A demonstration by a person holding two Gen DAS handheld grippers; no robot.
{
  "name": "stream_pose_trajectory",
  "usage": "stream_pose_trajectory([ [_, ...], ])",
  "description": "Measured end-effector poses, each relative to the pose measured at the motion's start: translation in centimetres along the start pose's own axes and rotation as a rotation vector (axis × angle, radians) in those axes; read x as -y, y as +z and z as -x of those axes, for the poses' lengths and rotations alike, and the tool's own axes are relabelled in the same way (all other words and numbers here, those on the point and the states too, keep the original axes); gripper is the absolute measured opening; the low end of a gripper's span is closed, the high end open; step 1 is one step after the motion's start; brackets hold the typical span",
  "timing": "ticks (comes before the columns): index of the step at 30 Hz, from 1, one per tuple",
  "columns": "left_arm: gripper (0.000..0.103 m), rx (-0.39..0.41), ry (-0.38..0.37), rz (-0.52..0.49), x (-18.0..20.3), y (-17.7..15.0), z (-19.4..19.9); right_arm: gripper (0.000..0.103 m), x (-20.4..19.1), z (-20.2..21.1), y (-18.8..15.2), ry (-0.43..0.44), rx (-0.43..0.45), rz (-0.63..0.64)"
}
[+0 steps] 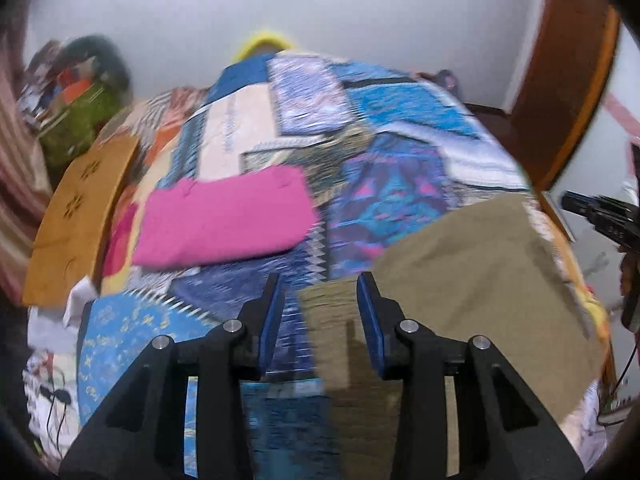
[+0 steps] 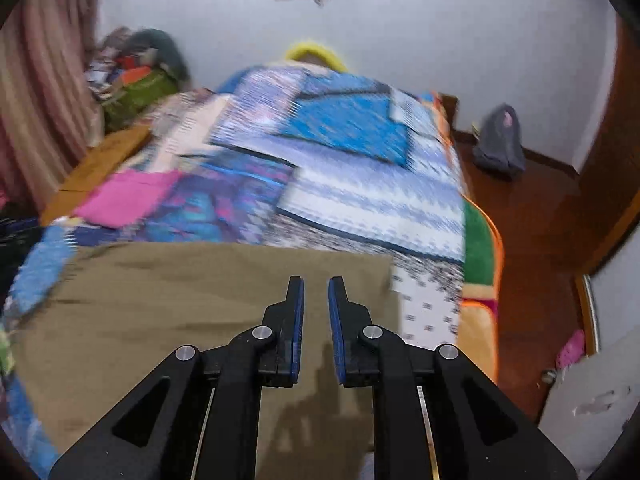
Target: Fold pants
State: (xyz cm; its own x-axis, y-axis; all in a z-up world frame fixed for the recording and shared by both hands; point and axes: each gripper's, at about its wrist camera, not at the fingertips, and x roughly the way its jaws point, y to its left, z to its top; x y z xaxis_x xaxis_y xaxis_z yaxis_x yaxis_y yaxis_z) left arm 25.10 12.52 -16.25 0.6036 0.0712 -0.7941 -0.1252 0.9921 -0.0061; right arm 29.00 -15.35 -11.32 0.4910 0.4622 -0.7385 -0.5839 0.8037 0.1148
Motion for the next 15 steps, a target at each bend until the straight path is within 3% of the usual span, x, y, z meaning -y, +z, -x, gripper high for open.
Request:
stream_pose_trajectory([
  [5,0.038,-0.038,-0.072,-0.097,4.7,-0.1,-1.5,0.030,-4.9,-1.1,0.2,0.147,0.000,0.003],
  [10,0.038,-0.155,-0.081,-0.124,6.0,-0.8,-5.6,0.030,-8.5,-6.3,-1.1,0.194,-0.136,0.049],
  [13,0.038,-0.187,-0.076,-0.107,5.1,-1.4,-7.3,0.030,-8.9,-8.7,-3.0,0.195,-0.242,0.066],
  [15,0.038,-0.188,-0.110,-0.090,4.4,-1.8,-7.7,0.030,-8.7,-8.3,-4.4,0.194,-0.247,0.080],
])
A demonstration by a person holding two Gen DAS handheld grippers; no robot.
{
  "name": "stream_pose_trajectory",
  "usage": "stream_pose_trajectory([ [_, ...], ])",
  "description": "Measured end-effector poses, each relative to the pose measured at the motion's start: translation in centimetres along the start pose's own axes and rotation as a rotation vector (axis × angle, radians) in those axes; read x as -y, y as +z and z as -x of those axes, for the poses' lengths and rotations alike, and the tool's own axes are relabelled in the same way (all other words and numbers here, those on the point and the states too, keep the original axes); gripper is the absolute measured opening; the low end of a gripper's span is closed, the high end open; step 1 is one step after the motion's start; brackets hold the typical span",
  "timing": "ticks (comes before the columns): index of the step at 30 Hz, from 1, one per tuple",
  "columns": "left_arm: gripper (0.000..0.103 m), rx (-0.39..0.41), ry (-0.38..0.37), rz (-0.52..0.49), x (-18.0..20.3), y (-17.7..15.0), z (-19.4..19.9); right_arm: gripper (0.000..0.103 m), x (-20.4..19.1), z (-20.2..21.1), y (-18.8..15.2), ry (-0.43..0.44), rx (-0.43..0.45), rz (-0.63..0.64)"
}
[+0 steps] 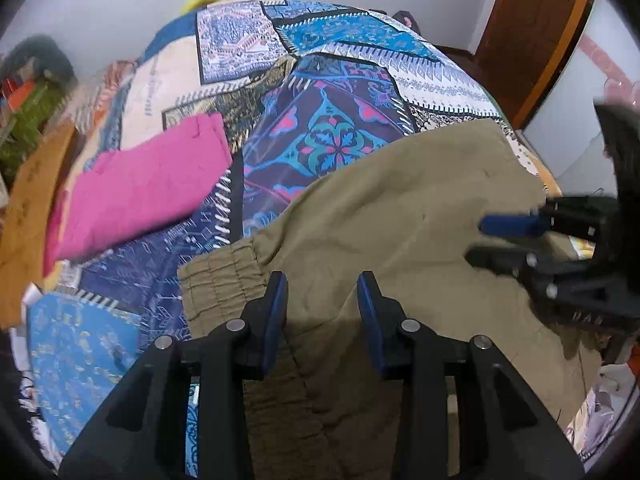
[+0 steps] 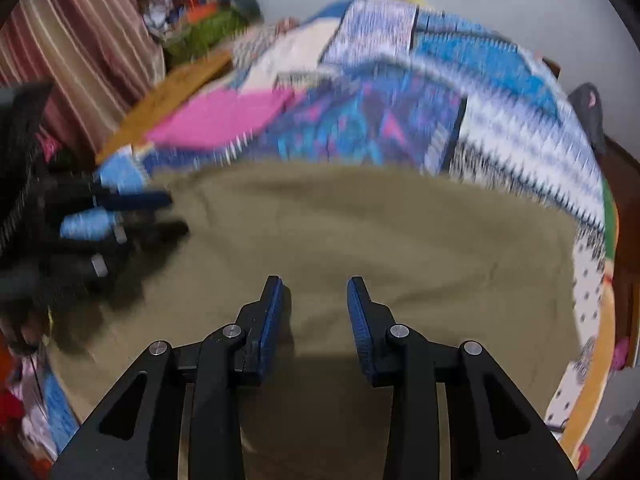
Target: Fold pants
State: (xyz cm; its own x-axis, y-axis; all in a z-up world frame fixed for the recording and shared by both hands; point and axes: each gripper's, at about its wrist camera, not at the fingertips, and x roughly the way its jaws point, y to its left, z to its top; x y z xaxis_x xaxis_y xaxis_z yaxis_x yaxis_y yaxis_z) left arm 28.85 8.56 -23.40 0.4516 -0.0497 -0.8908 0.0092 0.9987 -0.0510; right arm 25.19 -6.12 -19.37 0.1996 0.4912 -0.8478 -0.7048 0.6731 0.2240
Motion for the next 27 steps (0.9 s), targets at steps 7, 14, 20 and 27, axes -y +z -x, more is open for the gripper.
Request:
stream_pose_trajectory([
  [7,0.025,0.026,0.020,0.037,-1.1,-0.3,0.4,0.030,3.6,3.2,-5.3,-0.053,0.015,-0.080],
  [14,0.022,0.062,0.070,0.047,-1.1,-1.3,4.2,0.031,4.4,7.3,-7.8,-0.161,0.034,-0.115],
  [20,0.031,0.124,-0.028,0.008,1.8,-3.5,8.6,0.031,0.8,10.2,-7.0,-0.072,0.167,-0.104],
  [27,0.036,0.085,-0.054,-0.044,6.2,-7.0,7.5,0.031,-3.0,7.5,-8.4,-0.006,0.113,-0.052],
])
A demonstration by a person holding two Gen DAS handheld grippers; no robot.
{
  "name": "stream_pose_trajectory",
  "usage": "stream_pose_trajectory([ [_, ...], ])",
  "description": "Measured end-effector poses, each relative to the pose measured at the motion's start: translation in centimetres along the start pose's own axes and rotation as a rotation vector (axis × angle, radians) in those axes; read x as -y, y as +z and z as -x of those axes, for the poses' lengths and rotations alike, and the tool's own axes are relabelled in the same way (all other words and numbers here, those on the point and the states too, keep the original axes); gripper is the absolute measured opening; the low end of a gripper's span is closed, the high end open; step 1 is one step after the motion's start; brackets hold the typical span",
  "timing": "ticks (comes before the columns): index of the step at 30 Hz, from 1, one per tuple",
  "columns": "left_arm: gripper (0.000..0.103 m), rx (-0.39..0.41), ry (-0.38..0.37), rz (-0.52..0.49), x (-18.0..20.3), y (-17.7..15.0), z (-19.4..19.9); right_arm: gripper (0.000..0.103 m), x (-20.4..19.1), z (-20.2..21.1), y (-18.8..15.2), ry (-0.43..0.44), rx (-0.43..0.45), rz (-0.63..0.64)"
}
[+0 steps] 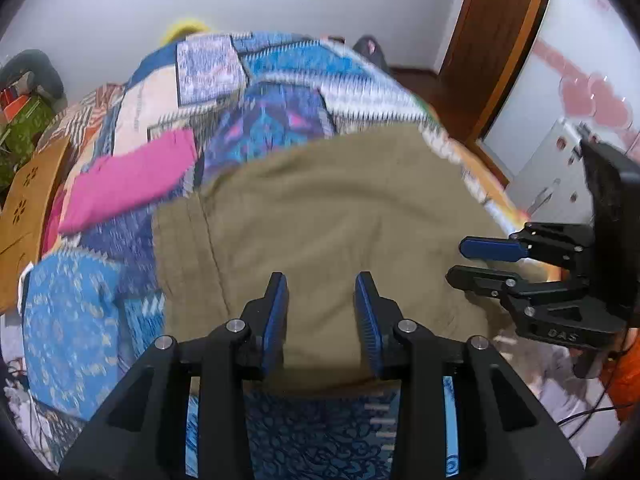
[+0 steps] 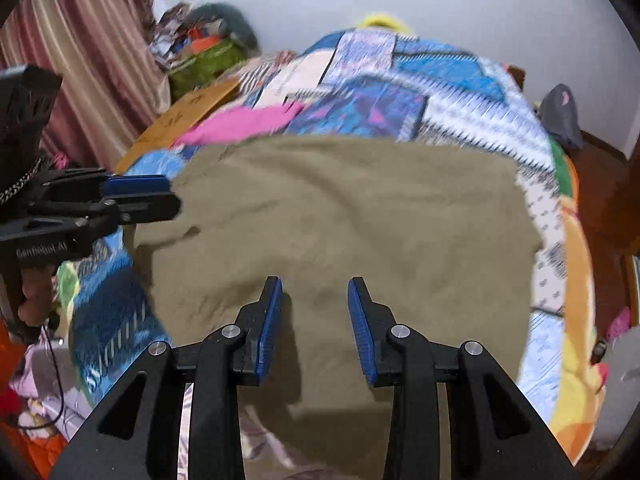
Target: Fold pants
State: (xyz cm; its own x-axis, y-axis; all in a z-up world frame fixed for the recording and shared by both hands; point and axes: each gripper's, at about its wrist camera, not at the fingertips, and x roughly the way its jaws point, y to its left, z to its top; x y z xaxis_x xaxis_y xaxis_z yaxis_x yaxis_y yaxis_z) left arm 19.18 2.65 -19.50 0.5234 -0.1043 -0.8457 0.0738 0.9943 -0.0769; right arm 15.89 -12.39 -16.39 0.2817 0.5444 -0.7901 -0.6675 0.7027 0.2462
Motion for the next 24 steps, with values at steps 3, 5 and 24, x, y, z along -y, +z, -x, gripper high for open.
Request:
stream_pose_trajectory([
  [3,0.036,-0.025,0.018,0.010,-0.3,-1.6,-0.9,0.031,0.4,0.3,-1.2,-0.006,0.008,-0.013],
  [5,0.036,-0.008,0.028,0.014,-0.8,-2.4,-0.5,0.031,1.0,1.1,-1.8,-0.015,0.005,-0.039],
  [24,0.057,0.033,0.071,0.143,-4.3,-5.6,5.2,0.031,5.3,10.9,-3.3,-0.212,0.093,-0.090],
])
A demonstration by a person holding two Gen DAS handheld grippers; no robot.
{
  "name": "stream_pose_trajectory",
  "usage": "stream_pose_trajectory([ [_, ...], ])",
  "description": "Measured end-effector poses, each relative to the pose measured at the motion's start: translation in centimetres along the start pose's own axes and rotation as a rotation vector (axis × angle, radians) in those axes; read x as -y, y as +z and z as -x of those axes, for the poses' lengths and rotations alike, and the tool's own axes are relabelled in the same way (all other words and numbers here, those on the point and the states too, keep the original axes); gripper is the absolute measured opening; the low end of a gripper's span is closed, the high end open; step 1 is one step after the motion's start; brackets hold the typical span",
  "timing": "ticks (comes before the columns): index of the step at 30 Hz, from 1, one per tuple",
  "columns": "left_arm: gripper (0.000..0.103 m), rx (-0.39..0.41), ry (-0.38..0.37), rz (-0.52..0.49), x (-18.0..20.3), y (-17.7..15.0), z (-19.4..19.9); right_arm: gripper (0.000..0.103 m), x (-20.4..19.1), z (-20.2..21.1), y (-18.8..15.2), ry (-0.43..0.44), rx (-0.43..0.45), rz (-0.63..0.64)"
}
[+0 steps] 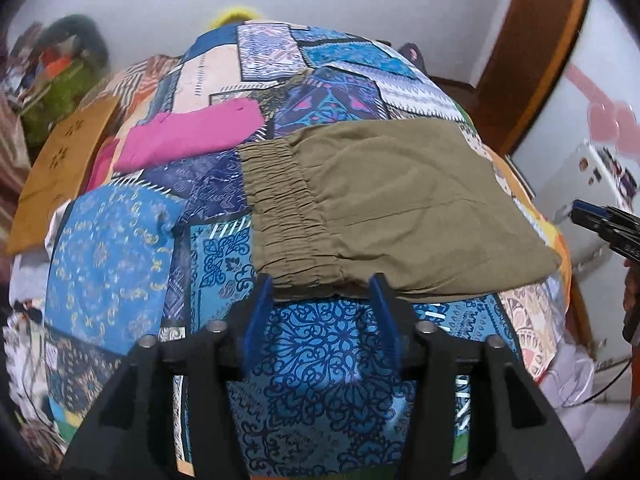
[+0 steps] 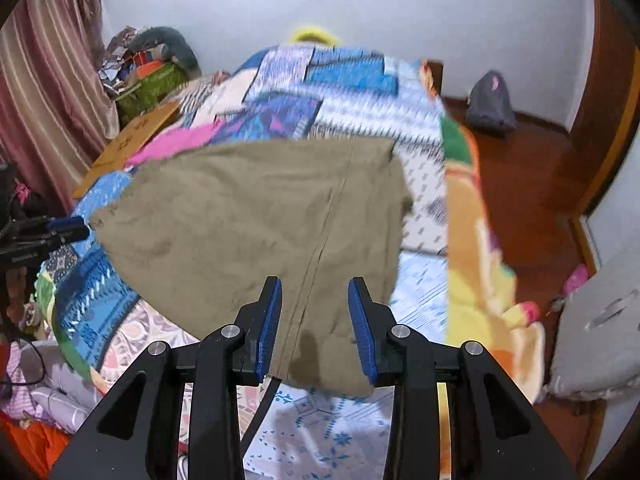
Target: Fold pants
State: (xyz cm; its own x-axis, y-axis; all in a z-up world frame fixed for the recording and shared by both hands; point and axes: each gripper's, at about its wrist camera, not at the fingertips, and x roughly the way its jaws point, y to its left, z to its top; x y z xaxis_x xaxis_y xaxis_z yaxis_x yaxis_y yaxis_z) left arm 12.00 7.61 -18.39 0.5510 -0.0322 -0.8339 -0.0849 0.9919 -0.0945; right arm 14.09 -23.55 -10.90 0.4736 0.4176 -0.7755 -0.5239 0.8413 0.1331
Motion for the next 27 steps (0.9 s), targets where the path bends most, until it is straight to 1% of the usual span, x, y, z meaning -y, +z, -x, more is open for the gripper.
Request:
stream_pose_trajectory([
  [1,0.059,0.011,-0.001,0.007,0.1,0.0,0.3,0.031,-0.2,0.8,0.2,-0.013,0.011,0.016],
  [2,0.063,0.020,-0.002,0.008,0.2,-0.1,0.5,0.031,-0.4,1.3,0.3,-0.021,0.016,0.026],
  [3,0.069,0.031,-0.002,0.006,0.4,-0.2,0.9,0.031,-0.6,1.9,0.3,-0.029,0.019,0.037],
  [4,0.073,0.040,-0.004,0.006,0.7,-0.3,1.1,0.031,-0.7,2.1,0.3,-0.033,0.021,0.042],
  [6,0.084,0.052,-0.023,0.010,1.2,-0.6,1.5,0.031,-1.0,2.7,0.1,-0.035,0.025,0.048],
  [8,0.085,0.045,-0.053,0.017,1.6,-1.0,1.5,0.031,-1.4,2.8,-0.4,-0.028,0.031,0.047],
  [11,0.085,0.012,-0.093,0.034,2.0,-1.7,0.8,0.031,-2.3,2.3,-1.0,-0.001,0.036,0.031],
  [19,0.085,-0.081,-0.188,0.128,1.7,-2.6,-2.5,0.032,-4.9,-1.3,-1.2,0.073,0.020,0.036],
  [22,0.087,-0.080,-0.195,0.140,1.7,-2.6,-3.3,0.032,-5.5,-2.6,-0.9,0.080,0.012,0.046],
  [23,0.089,-0.079,-0.202,0.143,1.7,-2.4,-3.5,0.032,-5.6,-3.1,-0.7,0.081,0.010,0.048],
  [24,0.093,-0.078,-0.220,0.154,1.7,-2.3,-3.7,0.032,-5.7,-3.7,-0.5,0.084,0.006,0.048],
  [27,0.095,-0.074,-0.281,0.206,1.1,-1.8,-4.3,0.032,-5.8,-5.0,-0.1,0.087,-0.004,0.044],
])
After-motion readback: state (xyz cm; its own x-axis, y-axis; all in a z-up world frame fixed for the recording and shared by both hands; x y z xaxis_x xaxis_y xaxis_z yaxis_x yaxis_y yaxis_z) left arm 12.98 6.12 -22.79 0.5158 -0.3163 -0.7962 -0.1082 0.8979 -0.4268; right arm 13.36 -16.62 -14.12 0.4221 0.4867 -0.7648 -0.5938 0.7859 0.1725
